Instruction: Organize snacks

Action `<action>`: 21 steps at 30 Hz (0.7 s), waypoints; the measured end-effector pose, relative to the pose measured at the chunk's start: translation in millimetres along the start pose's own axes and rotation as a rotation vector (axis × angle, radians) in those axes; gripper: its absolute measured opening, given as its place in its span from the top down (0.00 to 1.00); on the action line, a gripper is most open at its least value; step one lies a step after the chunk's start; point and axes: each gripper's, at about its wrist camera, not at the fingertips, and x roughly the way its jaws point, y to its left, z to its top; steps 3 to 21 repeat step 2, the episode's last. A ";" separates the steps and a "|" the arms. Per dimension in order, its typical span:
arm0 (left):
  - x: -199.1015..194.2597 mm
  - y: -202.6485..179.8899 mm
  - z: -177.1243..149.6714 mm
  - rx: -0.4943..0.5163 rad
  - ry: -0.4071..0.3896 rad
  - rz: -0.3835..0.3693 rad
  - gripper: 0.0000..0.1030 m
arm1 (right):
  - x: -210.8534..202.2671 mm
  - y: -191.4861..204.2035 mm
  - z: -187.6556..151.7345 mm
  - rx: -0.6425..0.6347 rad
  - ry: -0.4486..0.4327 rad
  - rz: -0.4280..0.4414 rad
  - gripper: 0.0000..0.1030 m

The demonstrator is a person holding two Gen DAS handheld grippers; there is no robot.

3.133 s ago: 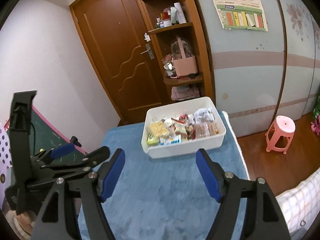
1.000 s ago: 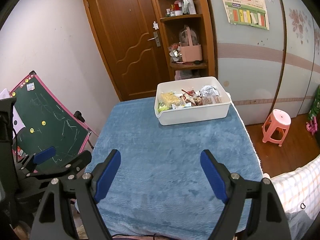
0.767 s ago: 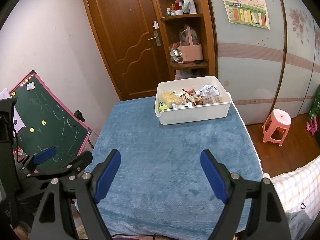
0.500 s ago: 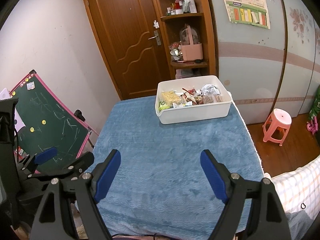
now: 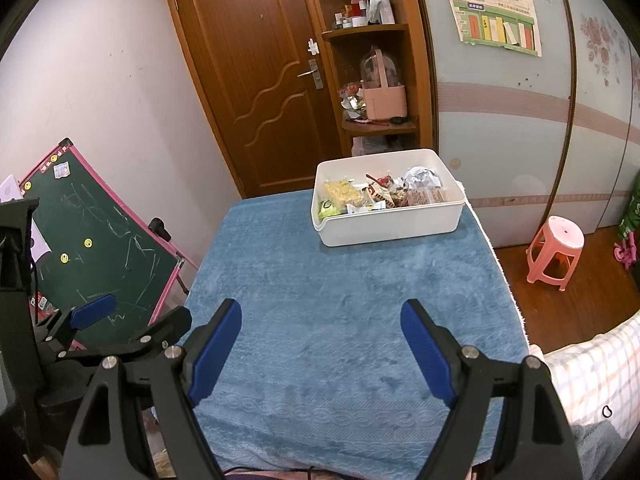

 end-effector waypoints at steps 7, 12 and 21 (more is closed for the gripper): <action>1.5 2.0 -1.4 -0.001 0.006 -0.002 0.01 | 0.2 1.4 -1.9 0.000 0.002 0.001 0.20; 1.5 2.0 -1.4 -0.001 0.006 -0.002 0.01 | 0.2 1.4 -1.9 0.000 0.002 0.001 0.20; 1.5 2.0 -1.4 -0.001 0.006 -0.002 0.01 | 0.2 1.4 -1.9 0.000 0.002 0.001 0.20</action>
